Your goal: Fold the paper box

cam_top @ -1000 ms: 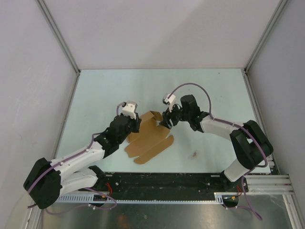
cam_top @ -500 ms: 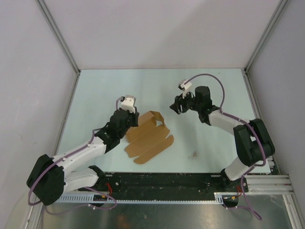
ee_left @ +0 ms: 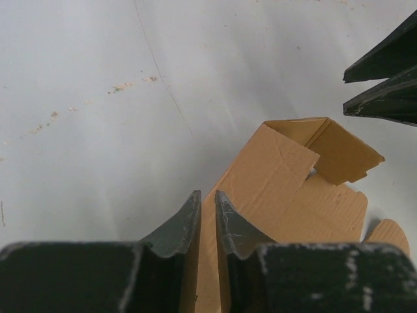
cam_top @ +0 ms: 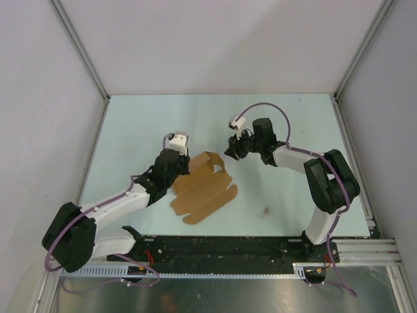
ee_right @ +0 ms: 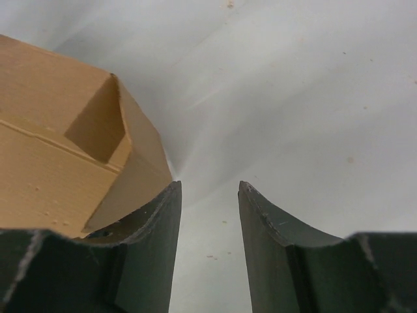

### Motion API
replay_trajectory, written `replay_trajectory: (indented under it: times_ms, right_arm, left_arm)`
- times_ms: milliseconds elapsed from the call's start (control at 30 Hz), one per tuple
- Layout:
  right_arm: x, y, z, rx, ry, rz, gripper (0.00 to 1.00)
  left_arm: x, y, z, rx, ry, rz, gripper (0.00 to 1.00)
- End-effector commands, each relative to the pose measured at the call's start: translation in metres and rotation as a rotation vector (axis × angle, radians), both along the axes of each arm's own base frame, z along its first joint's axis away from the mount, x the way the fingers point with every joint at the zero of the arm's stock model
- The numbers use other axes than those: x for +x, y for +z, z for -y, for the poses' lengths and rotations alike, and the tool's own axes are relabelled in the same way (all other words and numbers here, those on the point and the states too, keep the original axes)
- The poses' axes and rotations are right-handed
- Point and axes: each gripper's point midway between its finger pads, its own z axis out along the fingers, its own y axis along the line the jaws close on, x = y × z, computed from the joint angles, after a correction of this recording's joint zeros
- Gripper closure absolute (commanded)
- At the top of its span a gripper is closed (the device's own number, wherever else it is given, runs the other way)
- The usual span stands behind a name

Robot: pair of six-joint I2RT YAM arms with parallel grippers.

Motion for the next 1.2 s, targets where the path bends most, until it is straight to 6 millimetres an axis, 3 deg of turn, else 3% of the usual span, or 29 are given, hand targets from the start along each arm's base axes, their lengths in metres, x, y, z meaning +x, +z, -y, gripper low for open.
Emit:
replay_trajectory:
  times_ms: [0, 300, 1167]
  right_arm:
    - [-0.003, 0.015, -0.016, 0.013, 0.095, 0.051, 0.56]
    - [-0.019, -0.001, -0.03, -0.023, 0.18, 0.019, 0.57]
    - [-0.048, -0.009, -0.063, -0.022, 0.336, 0.011, 0.6]
  left_arm:
    - [0.006, 0.005, 0.006, -0.009, -0.023, 0.017, 0.82]
    - [0.005, -0.004, 0.007, -0.003, -0.029, -0.002, 0.82]
    - [0.004, -0.018, 0.012, -0.004, -0.048, -0.036, 0.84]
